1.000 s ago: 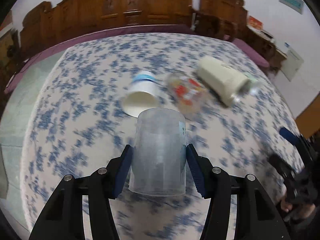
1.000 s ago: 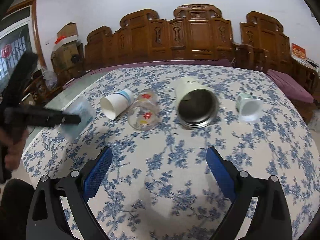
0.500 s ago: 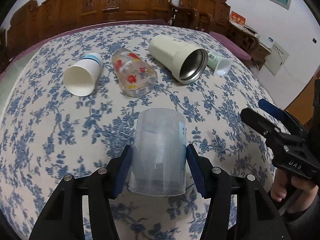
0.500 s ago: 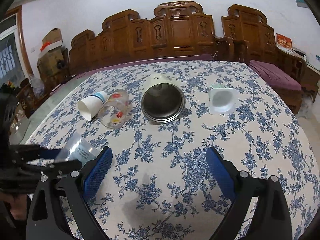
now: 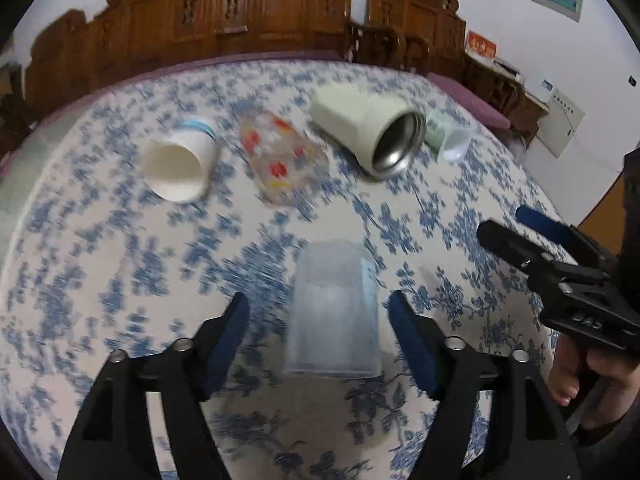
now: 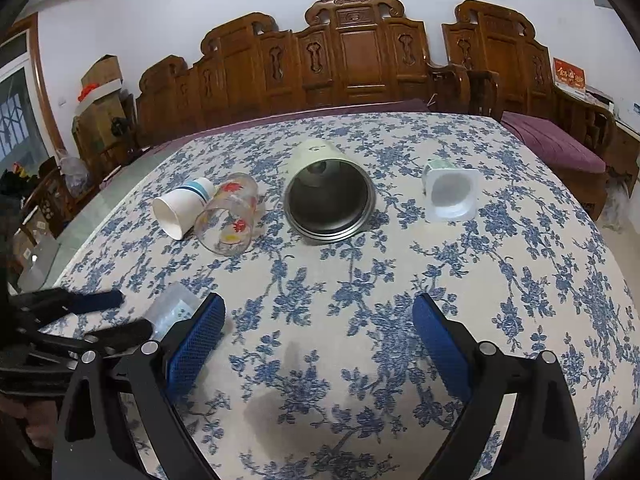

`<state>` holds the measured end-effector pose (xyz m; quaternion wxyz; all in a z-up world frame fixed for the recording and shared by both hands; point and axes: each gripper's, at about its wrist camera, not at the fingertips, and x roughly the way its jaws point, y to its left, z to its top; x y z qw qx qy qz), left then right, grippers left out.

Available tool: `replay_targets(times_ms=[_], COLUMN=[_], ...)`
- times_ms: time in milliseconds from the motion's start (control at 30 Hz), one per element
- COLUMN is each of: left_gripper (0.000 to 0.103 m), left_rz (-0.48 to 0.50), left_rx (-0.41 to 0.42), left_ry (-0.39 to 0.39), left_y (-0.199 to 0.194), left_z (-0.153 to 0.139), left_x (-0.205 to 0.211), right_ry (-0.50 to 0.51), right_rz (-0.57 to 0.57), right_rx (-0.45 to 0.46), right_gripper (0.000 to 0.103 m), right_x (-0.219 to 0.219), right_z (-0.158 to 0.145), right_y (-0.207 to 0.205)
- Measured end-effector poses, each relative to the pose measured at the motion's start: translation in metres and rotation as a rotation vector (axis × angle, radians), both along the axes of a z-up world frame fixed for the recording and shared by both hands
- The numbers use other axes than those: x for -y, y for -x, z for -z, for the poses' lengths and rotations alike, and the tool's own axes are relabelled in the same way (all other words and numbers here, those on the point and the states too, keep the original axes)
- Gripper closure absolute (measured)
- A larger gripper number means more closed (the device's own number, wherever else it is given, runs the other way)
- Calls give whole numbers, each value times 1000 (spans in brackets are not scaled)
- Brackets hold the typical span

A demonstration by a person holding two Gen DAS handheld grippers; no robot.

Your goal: Flip cup upside down

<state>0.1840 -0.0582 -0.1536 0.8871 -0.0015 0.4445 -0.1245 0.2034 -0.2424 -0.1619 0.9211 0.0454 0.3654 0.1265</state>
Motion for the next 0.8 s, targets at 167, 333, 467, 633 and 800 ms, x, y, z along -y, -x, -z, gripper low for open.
replay_targets(times_ms=[167, 333, 467, 633, 800], left_gripper=[15, 8, 8, 8, 8], left_rz=[-74, -160, -176, -177, -172], left_rx=[134, 205, 222, 222, 226], left_ry=[-58, -69, -107, -59, -69], left_y=[21, 41, 48, 49, 49], left_z=[-30, -45, -44, -40, -35], left_x=[-32, -69, -85, -103, -106], right_ry=[14, 2, -15, 44, 10], right_rz=[-40, -86, -126, -174, -168], right_rx=[7, -20, -82, -179, -327], right_gripper=[12, 12, 14, 31, 31], right_x=[-21, -46, -67, -98, -112], right_z=[-15, -25, -26, -15, 10], right_y=[3, 5, 3, -7, -23])
